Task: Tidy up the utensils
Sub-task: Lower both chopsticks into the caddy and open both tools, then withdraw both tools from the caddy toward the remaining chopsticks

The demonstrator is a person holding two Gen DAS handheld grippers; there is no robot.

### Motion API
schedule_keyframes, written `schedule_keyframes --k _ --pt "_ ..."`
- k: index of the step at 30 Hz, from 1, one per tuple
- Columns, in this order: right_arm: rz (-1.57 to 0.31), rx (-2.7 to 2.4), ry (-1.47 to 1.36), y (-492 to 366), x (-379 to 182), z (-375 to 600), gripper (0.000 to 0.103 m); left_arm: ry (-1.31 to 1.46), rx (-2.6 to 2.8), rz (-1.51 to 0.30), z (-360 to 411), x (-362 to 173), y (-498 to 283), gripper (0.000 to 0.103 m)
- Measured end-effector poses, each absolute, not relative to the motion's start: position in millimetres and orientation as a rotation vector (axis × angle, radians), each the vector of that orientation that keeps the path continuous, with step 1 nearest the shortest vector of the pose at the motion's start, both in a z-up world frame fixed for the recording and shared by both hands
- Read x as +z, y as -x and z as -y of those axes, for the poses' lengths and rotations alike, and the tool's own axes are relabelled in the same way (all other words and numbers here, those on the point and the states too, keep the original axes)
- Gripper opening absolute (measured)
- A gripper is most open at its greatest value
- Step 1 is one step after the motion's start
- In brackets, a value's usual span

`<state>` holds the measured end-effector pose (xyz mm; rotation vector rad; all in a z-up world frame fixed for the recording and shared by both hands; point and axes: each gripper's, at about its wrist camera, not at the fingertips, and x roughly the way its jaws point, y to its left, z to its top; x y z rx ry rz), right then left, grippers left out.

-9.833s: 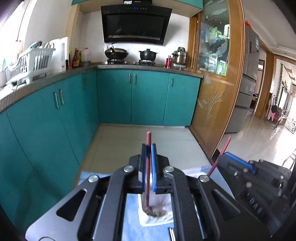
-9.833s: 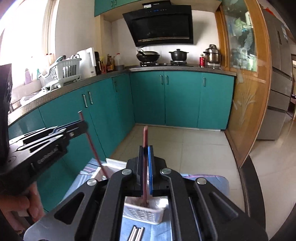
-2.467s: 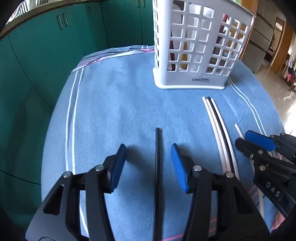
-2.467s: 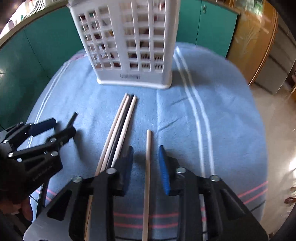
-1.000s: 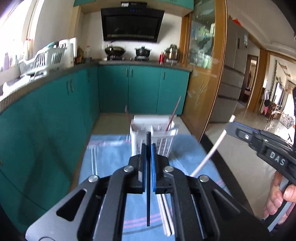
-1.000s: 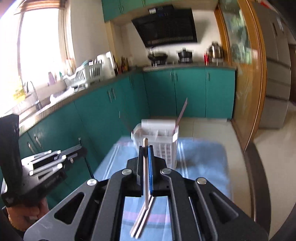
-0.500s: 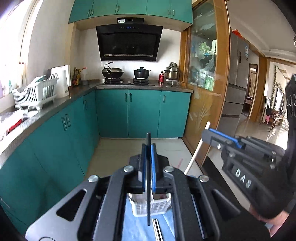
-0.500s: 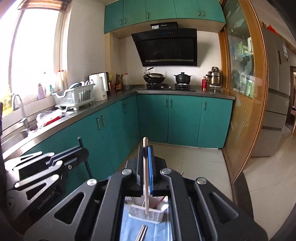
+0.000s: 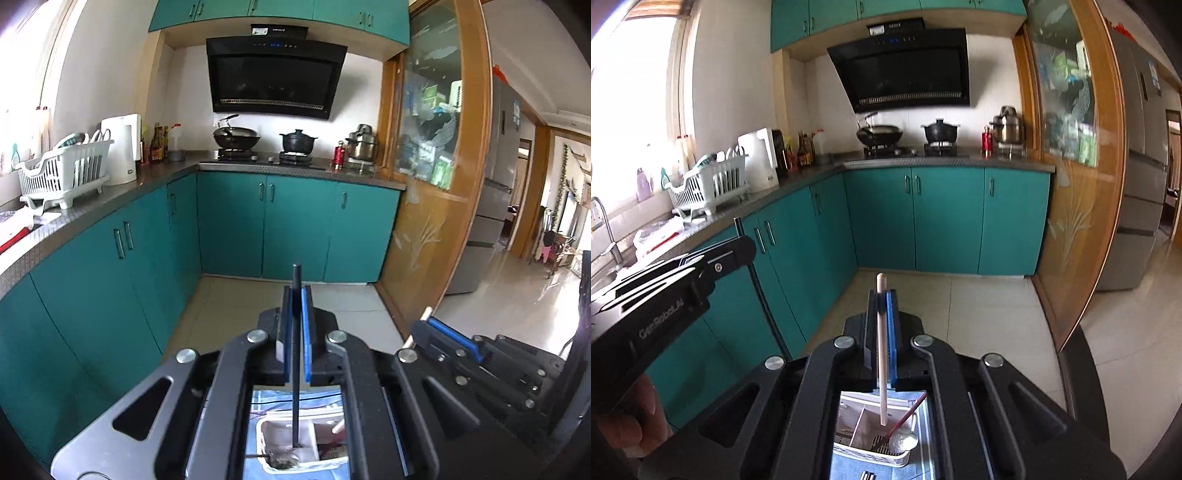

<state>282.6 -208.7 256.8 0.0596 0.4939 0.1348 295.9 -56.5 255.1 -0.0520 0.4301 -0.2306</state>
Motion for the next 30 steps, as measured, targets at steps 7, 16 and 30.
schedule_keyframes --k 7,16,30 --pt "-0.559 0.148 -0.065 -294.5 208.6 202.9 0.005 0.074 -0.222 -0.472 43.8 192.9 -309.4 0.005" --pt "-0.587 0.14 -0.062 -273.7 167.5 205.1 0.007 0.016 -0.208 -0.564 46.8 148.5 -300.2 0.032" --pt "-0.332 0.09 -0.164 -99.1 163.7 256.2 0.087 0.122 -0.148 -0.387 -24.3 124.7 -114.9 0.093"
